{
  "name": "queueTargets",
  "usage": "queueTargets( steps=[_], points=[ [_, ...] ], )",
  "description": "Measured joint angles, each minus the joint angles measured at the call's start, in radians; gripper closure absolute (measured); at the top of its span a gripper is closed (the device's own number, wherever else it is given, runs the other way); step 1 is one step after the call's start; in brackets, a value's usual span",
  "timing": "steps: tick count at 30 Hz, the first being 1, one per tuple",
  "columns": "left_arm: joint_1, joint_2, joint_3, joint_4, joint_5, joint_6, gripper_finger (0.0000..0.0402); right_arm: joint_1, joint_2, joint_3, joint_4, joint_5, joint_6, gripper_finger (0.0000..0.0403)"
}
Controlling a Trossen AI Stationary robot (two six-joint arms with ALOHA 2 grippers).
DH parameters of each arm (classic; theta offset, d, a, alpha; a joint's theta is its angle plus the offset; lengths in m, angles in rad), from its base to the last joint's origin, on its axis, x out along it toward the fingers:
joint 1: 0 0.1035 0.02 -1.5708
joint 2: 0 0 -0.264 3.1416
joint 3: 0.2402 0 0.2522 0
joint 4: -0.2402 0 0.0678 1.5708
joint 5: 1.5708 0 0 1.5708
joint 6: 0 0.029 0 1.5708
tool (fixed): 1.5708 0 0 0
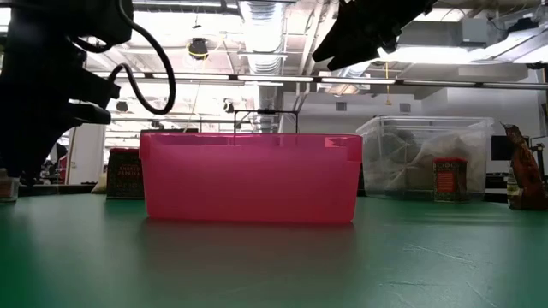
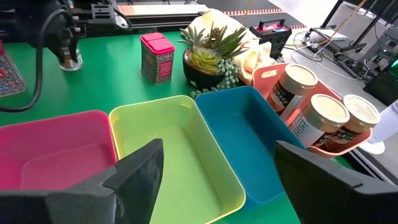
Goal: Sort spices by type
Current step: Put the left brown spice bottle into the blue bin
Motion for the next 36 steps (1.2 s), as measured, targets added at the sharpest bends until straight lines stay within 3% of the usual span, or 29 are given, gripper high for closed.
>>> queueTargets(
  steps=[9,24,36],
  points=[
    [0.022,0.000,0.000,0.001,-0.001,-0.005,0.0337,0.000,0.000,0.000,-0.004,0.000,-0.001,0.0074],
    [0.023,0.000,0.000,-0.022,-0.014,-0.023,0.0206,0.000,0.000,0.000,-0.004,0.000,-0.002,0.0074],
    [0.031,-0.006,0.101,-0.119,-0.061,0.003,0.0187,0.000,0.000,0.000,-0.004,0.000,-0.011,0.0074]
  ],
)
